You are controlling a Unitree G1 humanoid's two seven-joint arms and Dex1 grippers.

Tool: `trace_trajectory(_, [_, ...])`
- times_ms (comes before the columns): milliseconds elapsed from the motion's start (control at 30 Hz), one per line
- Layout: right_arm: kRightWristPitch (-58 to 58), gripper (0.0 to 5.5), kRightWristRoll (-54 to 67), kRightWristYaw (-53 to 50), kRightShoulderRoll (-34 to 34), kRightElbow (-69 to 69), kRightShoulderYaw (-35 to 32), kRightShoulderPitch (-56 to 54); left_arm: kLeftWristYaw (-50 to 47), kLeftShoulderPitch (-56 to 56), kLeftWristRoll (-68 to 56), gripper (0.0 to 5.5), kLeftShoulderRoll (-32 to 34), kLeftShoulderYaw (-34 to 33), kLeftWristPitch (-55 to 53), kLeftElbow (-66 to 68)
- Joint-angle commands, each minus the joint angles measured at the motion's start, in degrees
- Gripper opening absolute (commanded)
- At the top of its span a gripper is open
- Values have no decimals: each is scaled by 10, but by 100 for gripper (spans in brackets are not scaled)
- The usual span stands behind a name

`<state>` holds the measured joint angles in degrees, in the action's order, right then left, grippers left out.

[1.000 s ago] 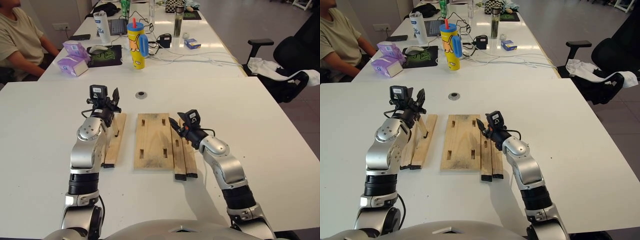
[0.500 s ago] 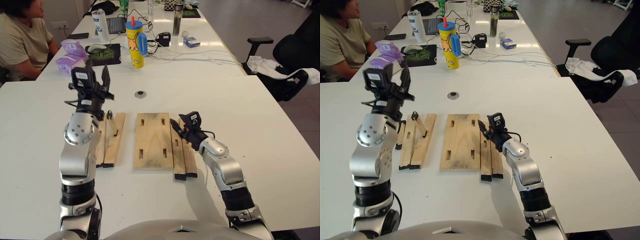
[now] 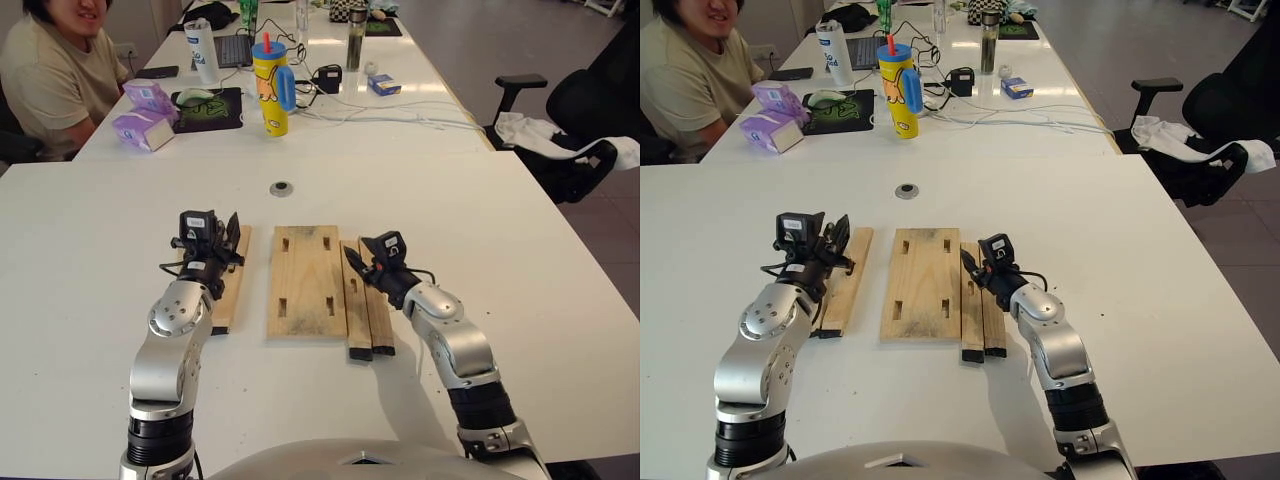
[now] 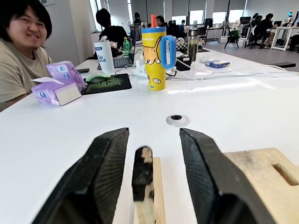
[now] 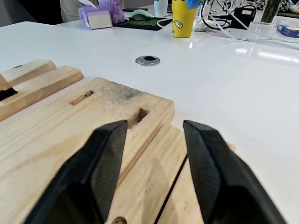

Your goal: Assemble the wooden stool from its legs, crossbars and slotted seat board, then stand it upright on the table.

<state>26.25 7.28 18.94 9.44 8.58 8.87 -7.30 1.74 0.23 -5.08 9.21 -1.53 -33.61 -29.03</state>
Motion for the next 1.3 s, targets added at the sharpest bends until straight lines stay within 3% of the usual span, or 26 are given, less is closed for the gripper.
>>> trace_trajectory(33, [10,220,5,8,5,2,-2,-10,-6,22,9,200,-10,1,13,20])
trace_trajectory(200, [10,220,2,10,4,0,0,-10,1,30,5,168,-14,-5,41,39])
trace_trajectory(500, [14,220,0,-20,-10,-12,-24,-24,18,20,16,42,1,-3,72,54])
trace_trajectory(600, [4,239,9,-48,-27,-40,-57,-42,26,-6,5,41,1,-14,77,58])
trace_trajectory(833, [52,333,203,79,-10,-52,-169,-86,77,-157,-95,41,12,-74,44,90])
trace_trajectory(1133, [246,452,449,203,54,-153,-282,-162,237,-320,-397,41,42,-183,-102,228])
trace_trajectory(1300, [332,455,538,246,64,-210,-308,-187,289,-364,-499,41,56,-193,-192,307])
